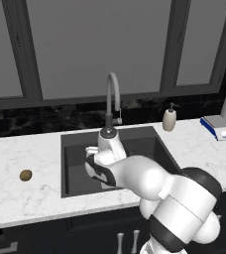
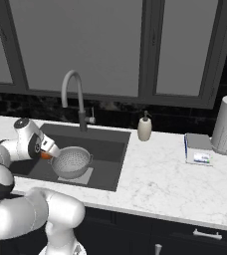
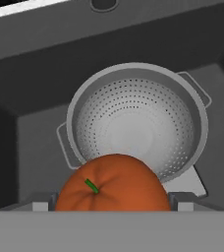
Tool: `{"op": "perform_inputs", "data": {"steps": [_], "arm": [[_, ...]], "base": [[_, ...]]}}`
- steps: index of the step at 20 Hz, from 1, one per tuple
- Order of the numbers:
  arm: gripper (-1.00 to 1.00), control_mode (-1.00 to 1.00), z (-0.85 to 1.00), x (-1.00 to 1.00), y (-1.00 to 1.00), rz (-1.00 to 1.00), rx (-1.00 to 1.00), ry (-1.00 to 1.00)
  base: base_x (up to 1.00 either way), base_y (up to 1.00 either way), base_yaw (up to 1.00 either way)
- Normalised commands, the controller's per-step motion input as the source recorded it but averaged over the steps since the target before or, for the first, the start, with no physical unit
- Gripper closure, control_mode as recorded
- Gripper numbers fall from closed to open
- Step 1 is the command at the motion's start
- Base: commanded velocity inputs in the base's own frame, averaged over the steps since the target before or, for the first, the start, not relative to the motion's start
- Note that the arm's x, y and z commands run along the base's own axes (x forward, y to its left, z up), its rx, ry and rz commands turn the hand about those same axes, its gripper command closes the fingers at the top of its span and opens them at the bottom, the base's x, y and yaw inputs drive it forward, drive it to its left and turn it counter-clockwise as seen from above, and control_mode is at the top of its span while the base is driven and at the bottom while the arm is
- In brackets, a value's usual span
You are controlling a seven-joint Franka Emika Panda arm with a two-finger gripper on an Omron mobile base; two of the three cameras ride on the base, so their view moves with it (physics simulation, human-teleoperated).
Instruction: Put the colander in the sink, put the orange, kiwi in the colander, and turn on the sink faucet and pour water over the colander.
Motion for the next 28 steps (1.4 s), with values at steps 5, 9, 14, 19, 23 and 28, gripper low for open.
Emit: {"op": "perform_inputs", "data": {"steps": [5, 9, 14, 19, 23, 28], "arm": [[1.0, -1.0, -0.1, 0.34, -0.3, 0.0, 0.0, -0.02], [1.0, -1.0, -0.34, 0.19, -0.13, 0.0, 0.0, 0.0], [1.0, -1.0, -0.34, 0.07, -0.06, 0.0, 0.0, 0.0], [1.0, -1.0, -0.32, 0.02, -0.01, 0.0, 0.01, 0.01], [1.0, -1.0, -0.35, 0.03, 0.0, 0.0, 0.01, 0.01], [1.0, -1.0, -0.31, 0.02, 0.0, 0.0, 0.01, 0.0]], "base": [[0.0, 0.0, 0.0], [0.0, 0.0, 0.0], [0.0, 0.0, 0.0], [0.0, 0.0, 0.0], [0.0, 0.0, 0.0], [0.0, 0.0, 0.0]]}}
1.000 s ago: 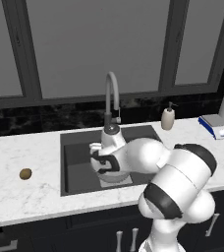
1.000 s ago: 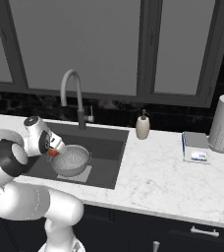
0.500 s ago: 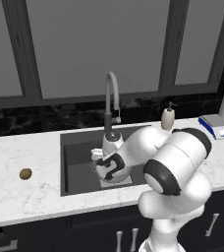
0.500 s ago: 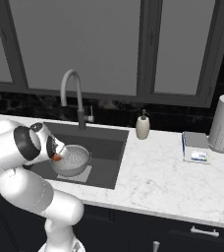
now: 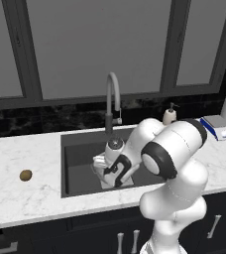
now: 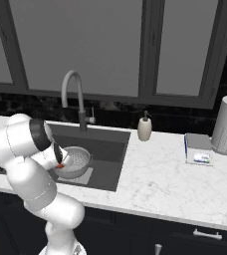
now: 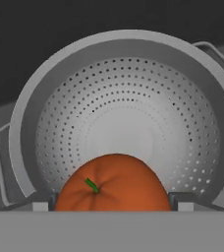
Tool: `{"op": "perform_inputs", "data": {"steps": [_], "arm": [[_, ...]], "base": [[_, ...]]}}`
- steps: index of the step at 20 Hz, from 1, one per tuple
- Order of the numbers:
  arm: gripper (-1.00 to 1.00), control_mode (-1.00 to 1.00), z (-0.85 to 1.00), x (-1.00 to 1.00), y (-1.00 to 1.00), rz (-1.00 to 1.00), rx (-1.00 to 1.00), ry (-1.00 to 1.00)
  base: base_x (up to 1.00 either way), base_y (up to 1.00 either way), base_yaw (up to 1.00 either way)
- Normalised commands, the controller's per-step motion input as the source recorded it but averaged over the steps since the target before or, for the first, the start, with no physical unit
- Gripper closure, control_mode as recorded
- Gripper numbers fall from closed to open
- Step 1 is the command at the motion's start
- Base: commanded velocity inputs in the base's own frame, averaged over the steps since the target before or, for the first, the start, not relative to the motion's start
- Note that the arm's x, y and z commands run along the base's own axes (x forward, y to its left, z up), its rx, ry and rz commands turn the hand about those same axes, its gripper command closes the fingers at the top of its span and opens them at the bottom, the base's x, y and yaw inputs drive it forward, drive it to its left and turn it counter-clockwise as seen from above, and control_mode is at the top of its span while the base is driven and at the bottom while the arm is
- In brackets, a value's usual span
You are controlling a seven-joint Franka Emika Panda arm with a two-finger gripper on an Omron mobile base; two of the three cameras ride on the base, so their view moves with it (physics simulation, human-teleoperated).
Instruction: Put the colander in the sink, put the orange, kiwi in the colander, and turn on the sink faucet and pour water over the colander.
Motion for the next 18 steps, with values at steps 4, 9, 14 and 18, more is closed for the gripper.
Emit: {"op": "perform_inputs", "data": {"steps": [4, 9, 14, 18], "arm": [[1.0, -1.0, -0.27, 0.0, 0.0, 0.0, 0.0, 0.0], [1.0, -1.0, -0.3, 0.0, 0.0, 0.0, 0.0, 0.0], [1.0, -1.0, -0.03, 0.0, 0.0, 0.0, 0.0, 0.0], [1.0, -1.0, 0.0, 0.0, 0.0, 0.0, 0.0, 0.0]], "base": [[0.0, 0.0, 0.0], [0.0, 0.0, 0.0], [0.0, 0.0, 0.0], [0.0, 0.0, 0.0]]}}
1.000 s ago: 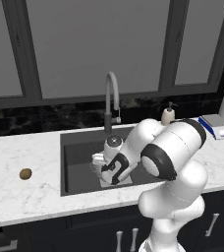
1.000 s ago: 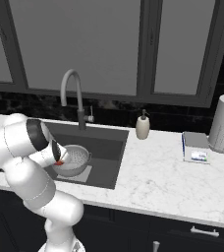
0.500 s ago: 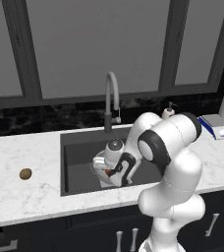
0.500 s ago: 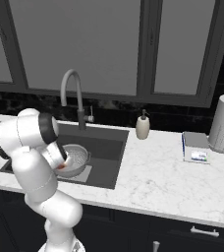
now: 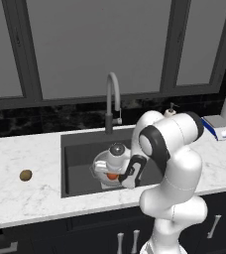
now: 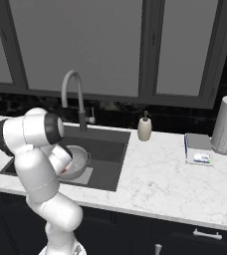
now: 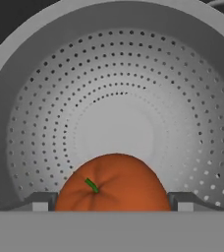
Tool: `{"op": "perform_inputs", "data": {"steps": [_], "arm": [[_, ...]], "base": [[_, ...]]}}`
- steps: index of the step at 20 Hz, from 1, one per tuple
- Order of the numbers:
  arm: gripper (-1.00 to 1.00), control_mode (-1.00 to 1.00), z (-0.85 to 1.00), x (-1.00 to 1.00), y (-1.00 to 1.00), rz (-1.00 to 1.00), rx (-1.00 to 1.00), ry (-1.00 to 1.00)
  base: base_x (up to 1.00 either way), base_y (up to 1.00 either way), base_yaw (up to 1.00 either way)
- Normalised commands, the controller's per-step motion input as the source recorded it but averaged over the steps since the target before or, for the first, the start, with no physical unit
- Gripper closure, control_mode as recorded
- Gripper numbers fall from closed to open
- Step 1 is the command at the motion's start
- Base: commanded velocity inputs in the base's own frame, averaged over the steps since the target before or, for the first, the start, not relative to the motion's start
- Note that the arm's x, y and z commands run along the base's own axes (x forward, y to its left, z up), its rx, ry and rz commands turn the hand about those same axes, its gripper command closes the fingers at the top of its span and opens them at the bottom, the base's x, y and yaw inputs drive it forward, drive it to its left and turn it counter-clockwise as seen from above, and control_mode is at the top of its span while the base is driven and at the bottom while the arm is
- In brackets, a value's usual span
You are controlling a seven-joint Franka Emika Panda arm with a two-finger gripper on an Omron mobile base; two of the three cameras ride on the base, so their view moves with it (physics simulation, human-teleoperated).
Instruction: Put the colander in the sink, put the orange, kiwi in the colander, and turn on the sink faucet and pour water over the colander.
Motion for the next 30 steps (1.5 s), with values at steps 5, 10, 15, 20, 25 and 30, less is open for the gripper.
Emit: {"op": "perform_inputs", "data": {"steps": [5, 10, 15, 20, 25, 30], "arm": [[-1.0, -1.0, 0.0, 0.0, 0.0, 0.0, 0.0, 0.0], [-1.0, -1.0, 0.0, 0.0, 0.0, 0.0, 0.0, 0.0], [-1.0, -1.0, 0.0, 0.0, 0.0, 0.0, 0.0, 0.0], [-1.0, -1.0, 0.02, 0.14, -0.07, 0.0, 0.0, 0.0], [-1.0, -1.0, 0.7, 0.07, -0.01, 0.0, 0.0, -0.06], [-1.0, -1.0, 1.0, -0.04, 0.01, 0.0, 0.0, -0.05]], "base": [[0.0, 0.0, 0.0], [0.0, 0.0, 0.0], [0.0, 0.0, 0.0], [0.0, 0.0, 0.0], [0.0, 0.0, 0.0], [0.0, 0.0, 0.0]]}}
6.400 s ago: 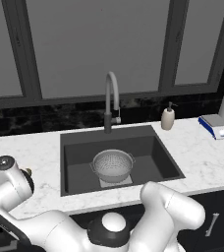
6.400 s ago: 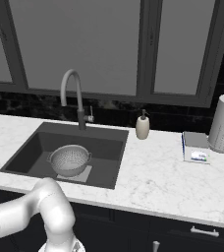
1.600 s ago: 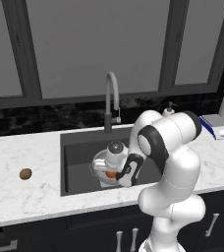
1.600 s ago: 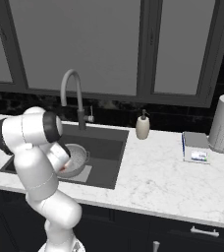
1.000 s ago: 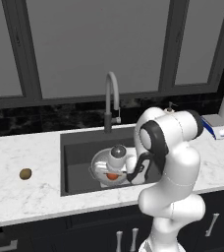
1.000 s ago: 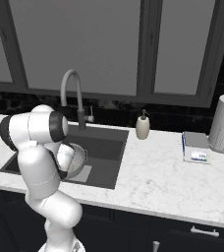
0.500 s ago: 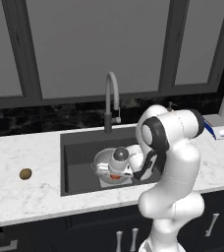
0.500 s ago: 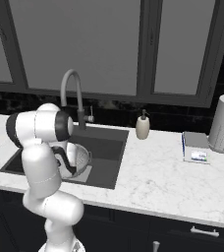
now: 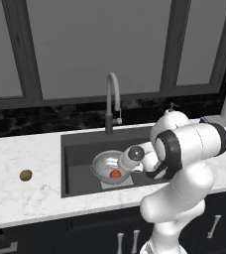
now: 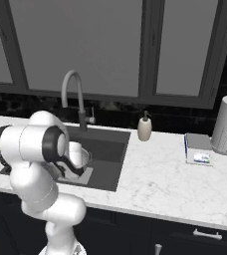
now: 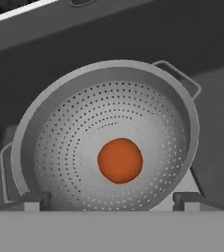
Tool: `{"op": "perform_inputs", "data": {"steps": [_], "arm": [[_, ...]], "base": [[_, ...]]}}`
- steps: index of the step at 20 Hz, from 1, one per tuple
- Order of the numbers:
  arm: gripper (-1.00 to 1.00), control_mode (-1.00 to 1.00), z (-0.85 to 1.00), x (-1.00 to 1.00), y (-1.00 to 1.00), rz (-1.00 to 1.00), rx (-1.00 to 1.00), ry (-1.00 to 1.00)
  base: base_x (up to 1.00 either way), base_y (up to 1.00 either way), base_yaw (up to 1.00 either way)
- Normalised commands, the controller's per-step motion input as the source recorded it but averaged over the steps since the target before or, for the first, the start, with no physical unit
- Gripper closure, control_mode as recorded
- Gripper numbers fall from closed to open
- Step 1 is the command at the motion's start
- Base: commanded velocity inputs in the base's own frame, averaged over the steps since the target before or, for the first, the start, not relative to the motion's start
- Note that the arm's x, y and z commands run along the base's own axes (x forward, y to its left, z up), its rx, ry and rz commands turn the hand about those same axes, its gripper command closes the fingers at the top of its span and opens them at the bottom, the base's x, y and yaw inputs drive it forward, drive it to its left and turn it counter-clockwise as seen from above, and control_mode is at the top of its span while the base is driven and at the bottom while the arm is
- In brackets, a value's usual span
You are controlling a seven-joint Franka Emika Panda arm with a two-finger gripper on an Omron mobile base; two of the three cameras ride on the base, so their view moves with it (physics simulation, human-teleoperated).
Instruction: Put the colander in the sink, put the orange, kiwi in the colander, and turn on the sink faucet and pour water over the colander.
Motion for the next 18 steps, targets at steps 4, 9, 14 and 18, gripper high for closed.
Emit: {"op": "perform_inputs", "data": {"steps": [4, 9, 14, 18], "arm": [[-1.0, -1.0, 1.0, -0.45, 0.18, 0.0, 0.0, -0.03], [-1.0, -1.0, 1.0, -0.43, 0.2, 0.0, 0.0, 0.0], [-1.0, -1.0, 1.0, -0.09, 0.24, 0.0, 0.0, 0.0], [-1.0, -1.0, 1.0, -0.41, 0.34, -0.03, -0.05, 0.0]], "base": [[0.0, 0.0, 0.0], [0.0, 0.0, 0.0], [0.0, 0.0, 0.0], [0.0, 0.0, 0.0]]}}
